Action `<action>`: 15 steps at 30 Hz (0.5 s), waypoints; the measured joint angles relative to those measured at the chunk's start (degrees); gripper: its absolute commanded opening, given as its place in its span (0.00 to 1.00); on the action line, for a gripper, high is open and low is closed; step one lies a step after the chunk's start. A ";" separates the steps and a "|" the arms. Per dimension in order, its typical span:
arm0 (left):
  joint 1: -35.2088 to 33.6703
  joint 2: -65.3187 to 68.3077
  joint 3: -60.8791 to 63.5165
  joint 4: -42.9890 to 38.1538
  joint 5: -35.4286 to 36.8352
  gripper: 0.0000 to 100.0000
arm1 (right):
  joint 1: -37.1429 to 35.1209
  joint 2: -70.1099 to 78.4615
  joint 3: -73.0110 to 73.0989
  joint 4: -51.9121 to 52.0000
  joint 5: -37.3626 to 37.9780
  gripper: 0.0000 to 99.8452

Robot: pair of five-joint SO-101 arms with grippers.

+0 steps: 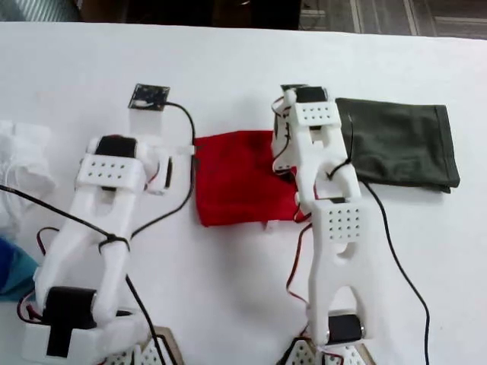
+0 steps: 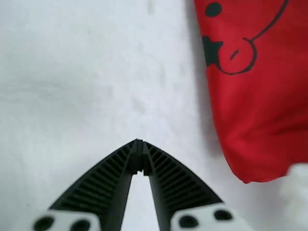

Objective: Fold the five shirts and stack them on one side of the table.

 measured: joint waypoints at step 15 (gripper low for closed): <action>0.00 0.00 0.00 0.00 0.00 0.03 | -0.88 2.73 -1.23 0.44 0.09 0.05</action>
